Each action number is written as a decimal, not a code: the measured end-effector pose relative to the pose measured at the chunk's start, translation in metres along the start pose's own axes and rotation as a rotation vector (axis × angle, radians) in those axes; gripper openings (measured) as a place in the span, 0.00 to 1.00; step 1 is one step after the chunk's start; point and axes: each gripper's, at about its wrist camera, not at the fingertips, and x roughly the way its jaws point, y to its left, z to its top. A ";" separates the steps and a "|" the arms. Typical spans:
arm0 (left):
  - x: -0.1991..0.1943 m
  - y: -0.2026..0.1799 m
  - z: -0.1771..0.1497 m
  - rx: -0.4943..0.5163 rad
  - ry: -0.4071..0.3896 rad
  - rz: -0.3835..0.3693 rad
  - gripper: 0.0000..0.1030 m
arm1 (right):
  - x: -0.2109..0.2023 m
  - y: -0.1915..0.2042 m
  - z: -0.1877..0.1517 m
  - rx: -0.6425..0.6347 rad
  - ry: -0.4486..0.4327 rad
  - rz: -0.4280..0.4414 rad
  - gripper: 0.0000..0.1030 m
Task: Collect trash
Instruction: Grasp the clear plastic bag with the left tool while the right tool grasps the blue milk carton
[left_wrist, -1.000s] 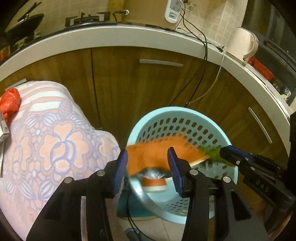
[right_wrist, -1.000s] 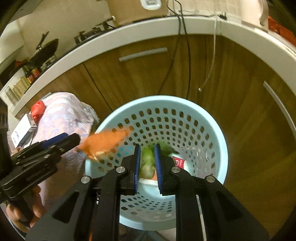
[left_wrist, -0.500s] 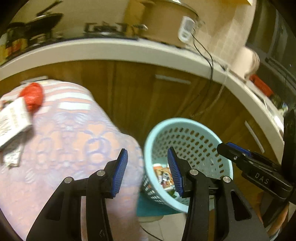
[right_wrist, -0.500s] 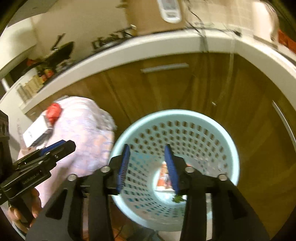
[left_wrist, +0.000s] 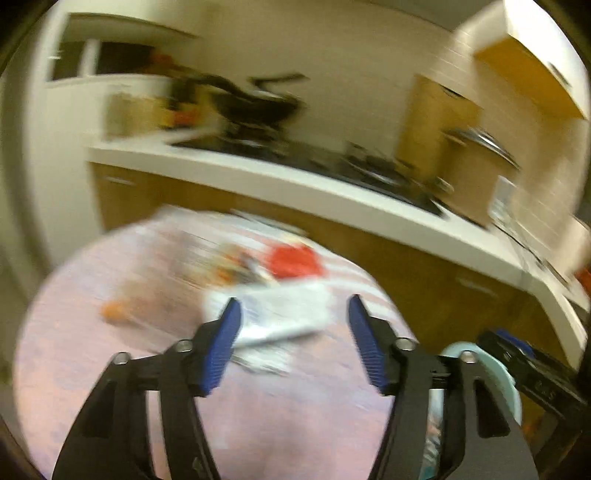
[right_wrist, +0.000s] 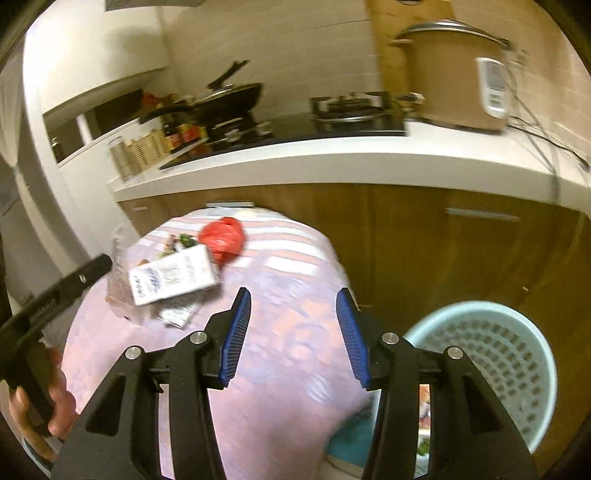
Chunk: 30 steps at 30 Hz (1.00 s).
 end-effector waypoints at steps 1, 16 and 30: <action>0.002 0.007 0.003 -0.008 -0.006 0.020 0.68 | 0.008 0.008 0.003 -0.002 0.004 0.019 0.43; 0.093 0.035 0.024 0.002 0.092 0.320 0.66 | 0.115 0.059 0.037 -0.105 0.132 0.184 0.43; 0.058 0.064 0.011 0.001 0.069 0.305 0.03 | 0.148 0.099 0.017 -0.207 0.243 0.386 0.43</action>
